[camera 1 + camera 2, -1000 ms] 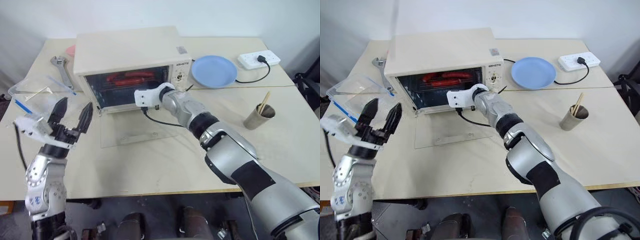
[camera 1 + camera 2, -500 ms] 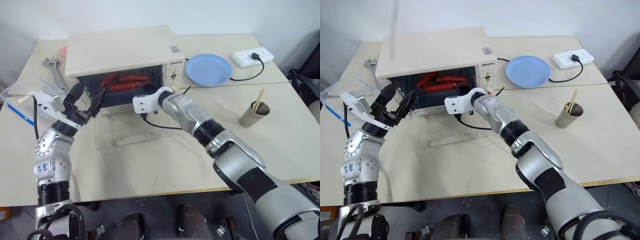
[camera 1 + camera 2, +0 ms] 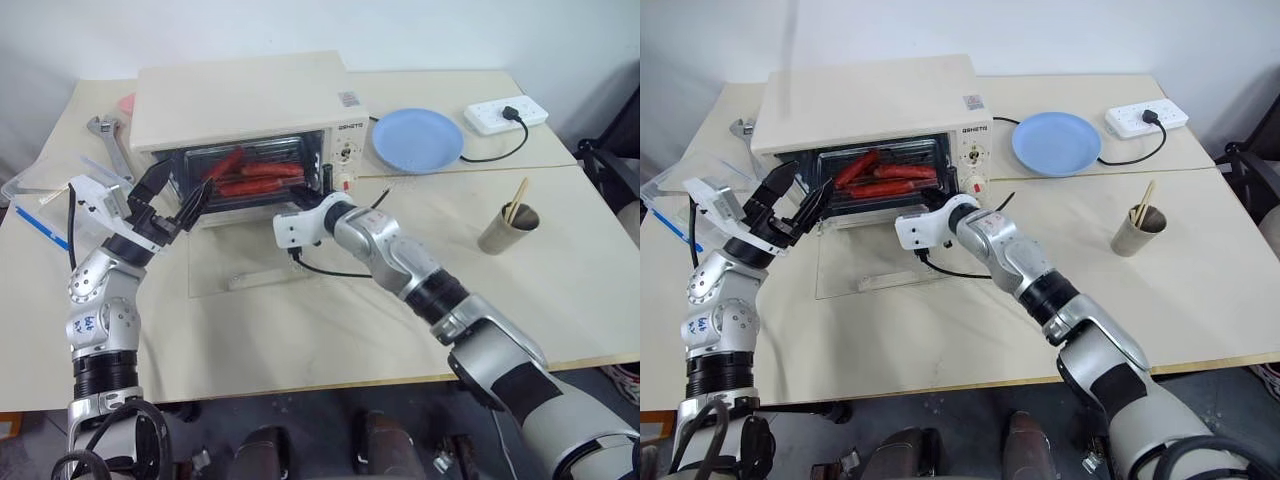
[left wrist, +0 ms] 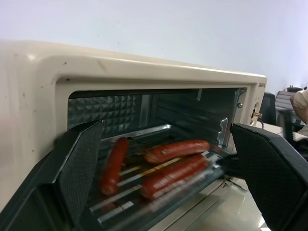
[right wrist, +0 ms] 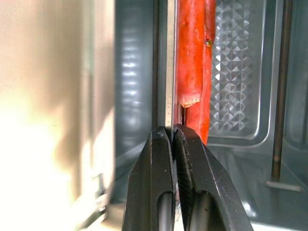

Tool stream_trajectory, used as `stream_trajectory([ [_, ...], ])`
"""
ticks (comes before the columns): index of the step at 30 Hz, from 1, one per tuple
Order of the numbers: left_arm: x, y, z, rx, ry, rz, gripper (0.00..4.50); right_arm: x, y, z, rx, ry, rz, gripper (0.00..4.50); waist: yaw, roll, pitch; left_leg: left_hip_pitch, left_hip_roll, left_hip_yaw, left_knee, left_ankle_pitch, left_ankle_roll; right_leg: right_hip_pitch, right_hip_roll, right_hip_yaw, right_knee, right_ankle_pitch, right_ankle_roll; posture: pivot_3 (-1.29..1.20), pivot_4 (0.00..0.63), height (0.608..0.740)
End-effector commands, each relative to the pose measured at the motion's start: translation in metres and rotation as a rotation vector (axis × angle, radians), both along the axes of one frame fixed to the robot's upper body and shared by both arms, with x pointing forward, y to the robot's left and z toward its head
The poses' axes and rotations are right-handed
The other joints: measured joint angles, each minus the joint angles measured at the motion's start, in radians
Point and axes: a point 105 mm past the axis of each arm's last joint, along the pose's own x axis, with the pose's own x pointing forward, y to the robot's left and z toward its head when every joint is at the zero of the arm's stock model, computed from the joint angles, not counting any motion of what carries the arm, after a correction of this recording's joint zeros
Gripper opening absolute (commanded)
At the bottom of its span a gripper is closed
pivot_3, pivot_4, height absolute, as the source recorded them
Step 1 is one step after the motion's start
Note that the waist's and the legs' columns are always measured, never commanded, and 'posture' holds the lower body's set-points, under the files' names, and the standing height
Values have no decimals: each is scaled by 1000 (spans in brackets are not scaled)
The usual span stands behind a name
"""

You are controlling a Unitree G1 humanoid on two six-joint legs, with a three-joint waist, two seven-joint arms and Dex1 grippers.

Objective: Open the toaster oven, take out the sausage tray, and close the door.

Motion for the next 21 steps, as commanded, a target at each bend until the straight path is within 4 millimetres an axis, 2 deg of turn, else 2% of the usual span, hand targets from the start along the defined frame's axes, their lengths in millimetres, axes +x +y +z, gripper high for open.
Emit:
stream_trajectory([
  [1,-1,11,15,7,-49,41,4500,-13,8,26,38,-80,31,30,0,0,0,0,0,0,0,0,0,0,0,0,0,0,0,0,150,740],
  [8,2,10,16,10,-51,38,4500,0,3,28,35,-73,-72,30,2,0,0,0,0,0,1,0,0,1,0,0,0,0,0,0,150,740],
  [11,4,10,18,13,-56,37,4500,8,4,28,25,-61,-102,738,2,0,0,0,0,0,1,0,0,1,0,0,0,0,0,0,150,740],
  [15,5,10,19,16,-61,37,4500,13,7,25,18,-34,-113,2062,3,0,0,1,0,-1,1,1,0,1,0,0,1,0,0,0,150,740],
  [21,4,11,20,15,-64,42,4500,14,11,17,-9,-25,-104,2062,2,0,0,1,0,-1,1,1,0,1,0,0,1,0,0,0,150,740],
])
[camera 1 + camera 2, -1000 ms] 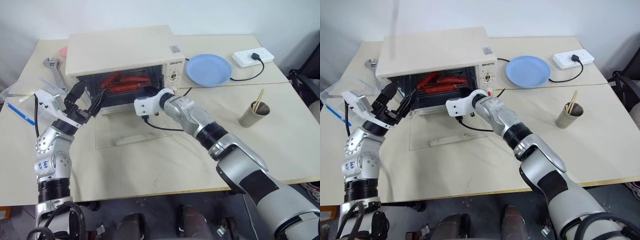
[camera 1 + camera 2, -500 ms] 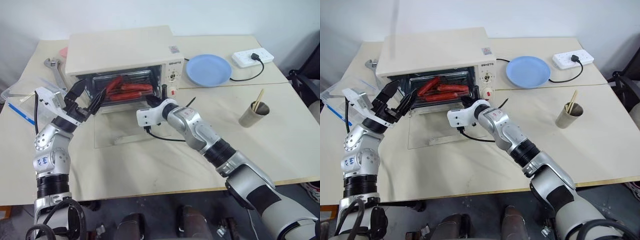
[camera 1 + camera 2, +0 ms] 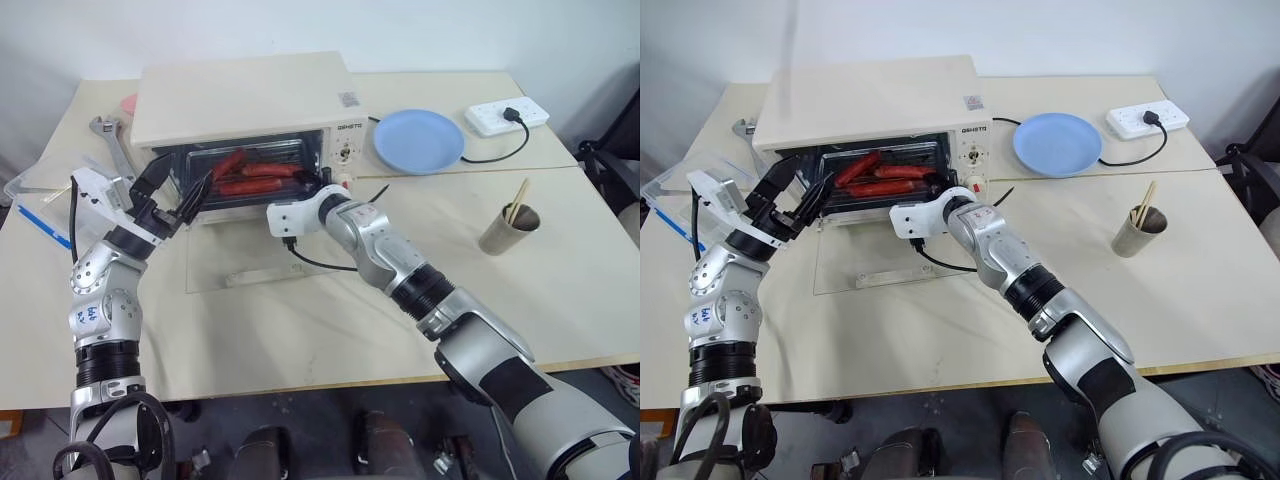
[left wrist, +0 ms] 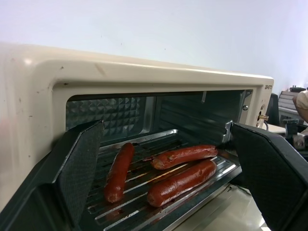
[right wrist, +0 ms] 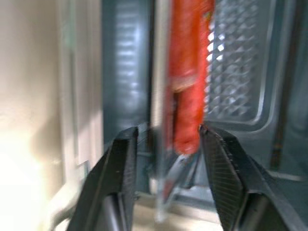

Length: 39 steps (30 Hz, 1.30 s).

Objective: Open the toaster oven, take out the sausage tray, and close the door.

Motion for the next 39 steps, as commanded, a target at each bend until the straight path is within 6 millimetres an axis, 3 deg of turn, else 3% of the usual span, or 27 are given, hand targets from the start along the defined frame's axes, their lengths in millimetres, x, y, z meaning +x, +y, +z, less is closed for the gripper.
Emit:
stream_trajectory([
  [1,-5,10,16,12,-62,39,4500,-4,12,14,12,-48,37,2062,-1,0,0,0,0,0,0,0,0,0,0,0,0,0,0,0,150,740],
  [6,-5,11,16,11,-62,42,4500,-5,18,6,-4,-40,44,2062,-1,0,0,0,0,0,0,0,0,0,0,0,0,0,0,0,150,740],
  [7,-5,11,16,11,-63,42,4500,-5,20,4,-9,-38,51,1898,-1,0,0,0,0,0,0,0,0,0,0,0,0,0,0,0,150,740],
  [9,-5,11,16,11,-63,43,4500,-5,21,3,-13,-39,50,1465,-1,0,0,0,0,0,0,0,0,0,0,0,0,0,0,0,150,740],
  [13,-6,12,16,12,-61,42,4500,-5,20,3,-7,-44,43,85,-2,0,0,0,0,0,0,0,0,0,0,0,0,0,0,0,150,740],
  [20,-5,16,18,18,-48,39,4500,-15,14,16,19,-146,65,33,0,0,0,1,0,0,0,0,0,0,0,0,0,0,0,0,150,740],
  [39,-6,20,15,74,32,-23,4500,-50,-13,3,59,-198,148,33,14,0,0,0,0,0,0,0,0,0,0,0,0,0,0,0,150,740],
])
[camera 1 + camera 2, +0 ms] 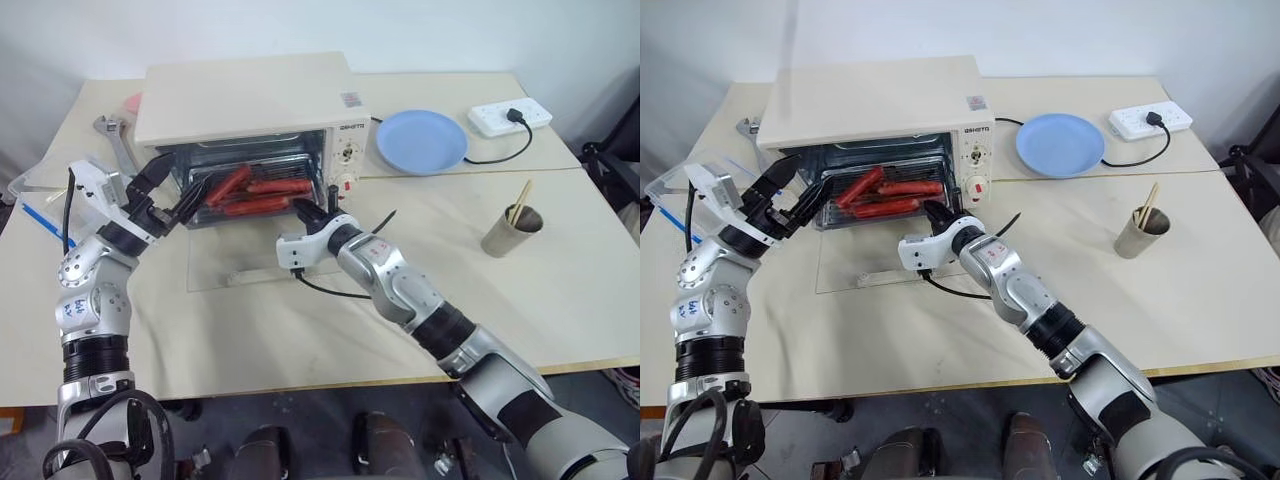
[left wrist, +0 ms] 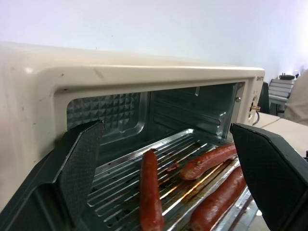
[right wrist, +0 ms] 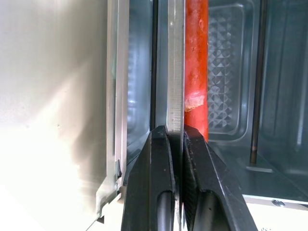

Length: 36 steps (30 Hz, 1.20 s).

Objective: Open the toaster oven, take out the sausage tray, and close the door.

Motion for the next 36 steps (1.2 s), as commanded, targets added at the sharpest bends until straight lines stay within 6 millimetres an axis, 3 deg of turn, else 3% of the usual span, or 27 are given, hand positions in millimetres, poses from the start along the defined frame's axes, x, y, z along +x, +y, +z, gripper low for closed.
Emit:
stream_trajectory([
  [1,-7,17,11,21,-1,25,4500,-12,-6,20,31,-72,37,33,4,0,0,0,0,0,0,0,0,0,0,0,0,0,0,0,150,740],
  [13,-19,23,13,81,54,-58,4500,-36,-18,17,34,-57,103,33,16,0,0,0,0,0,0,0,0,0,0,0,-1,0,0,0,150,740],
  [19,-41,25,12,67,106,-120,4500,-50,-30,16,30,-72,151,33,17,0,0,0,0,0,-1,0,0,0,0,0,-1,0,0,0,150,740],
  [23,-60,23,-1,86,257,-123,4500,-59,-38,15,25,-84,194,33,18,-1,1,0,0,0,-1,0,0,0,0,0,-1,0,0,0,150,740],
  [27,-86,20,-1,-61,378,-209,4500,-66,-42,23,67,-111,233,33,18,-2,1,0,1,0,0,0,0,0,0,1,-2,0,0,0,150,740],
  [32,-105,16,-7,-181,495,-230,4500,-73,-45,25,81,-119,271,33,22,-2,1,1,1,-1,0,0,0,1,0,1,-2,0,0,0,150,740],
  [36,-121,11,-28,-336,658,-261,4500,-79,-49,28,118,-108,315,33,28,-2,1,2,3,-2,0,0,0,3,0,2,-3,0,0,0,150,740],
])
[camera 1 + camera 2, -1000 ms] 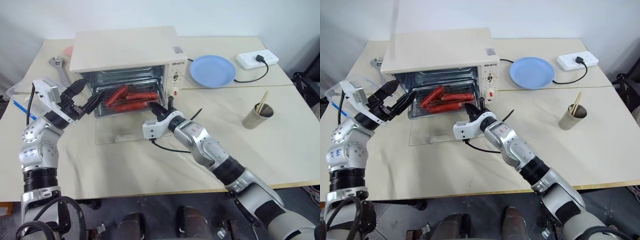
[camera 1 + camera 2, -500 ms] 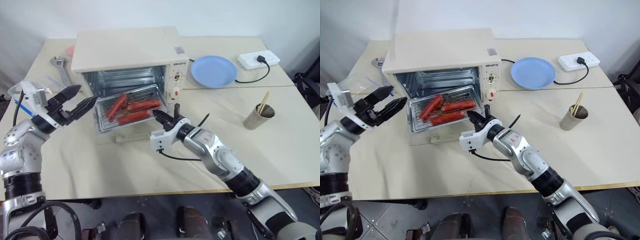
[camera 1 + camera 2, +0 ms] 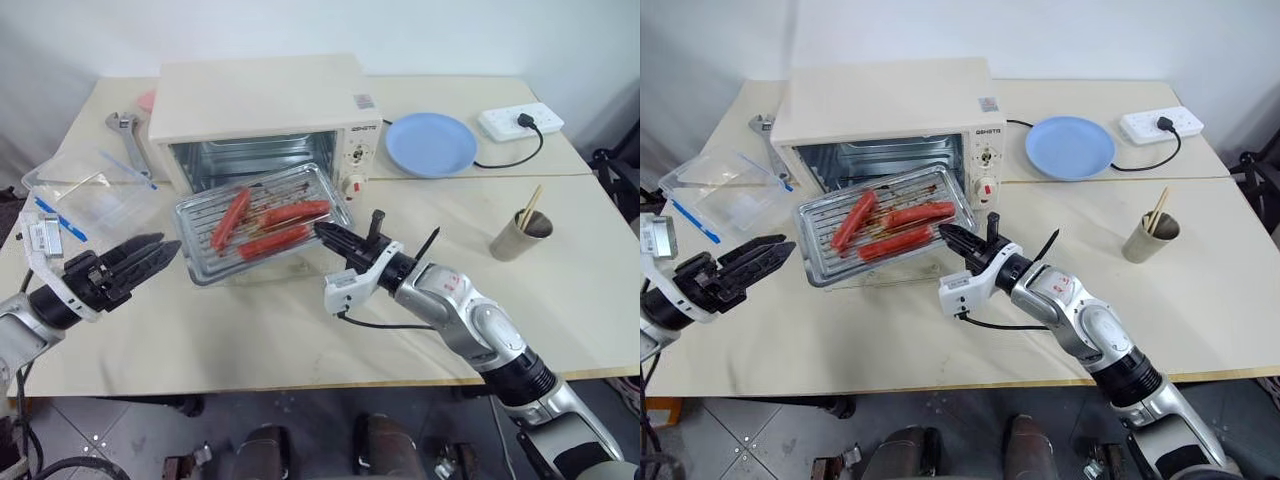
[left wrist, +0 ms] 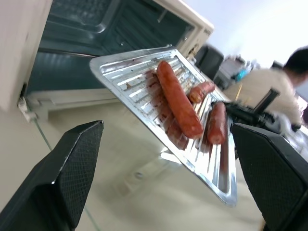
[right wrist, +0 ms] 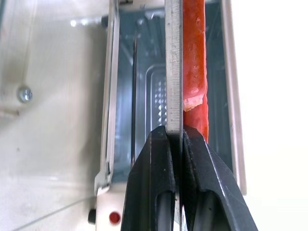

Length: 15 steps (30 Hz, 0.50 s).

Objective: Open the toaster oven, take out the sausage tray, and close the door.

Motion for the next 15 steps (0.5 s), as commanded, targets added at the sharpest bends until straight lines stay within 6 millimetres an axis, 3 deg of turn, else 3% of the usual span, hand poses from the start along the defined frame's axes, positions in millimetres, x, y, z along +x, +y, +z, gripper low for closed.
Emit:
stream_trajectory([
  [1,-16,-8,-3,-110,70,-20,4500,-13,-2,24,81,-54,77,33,1,0,0,0,0,0,0,0,0,0,0,0,0,0,0,0,150,740],
  [9,-16,-22,-12,-292,181,-41,4500,-26,-3,26,81,-45,153,33,14,-1,0,1,1,0,1,0,0,1,0,1,-1,0,0,0,150,740],
  [15,-10,-32,-10,-322,204,-75,4500,-34,-2,23,70,-29,176,33,14,-1,0,1,-3,0,0,0,0,2,0,1,-1,0,0,0,150,740],
])
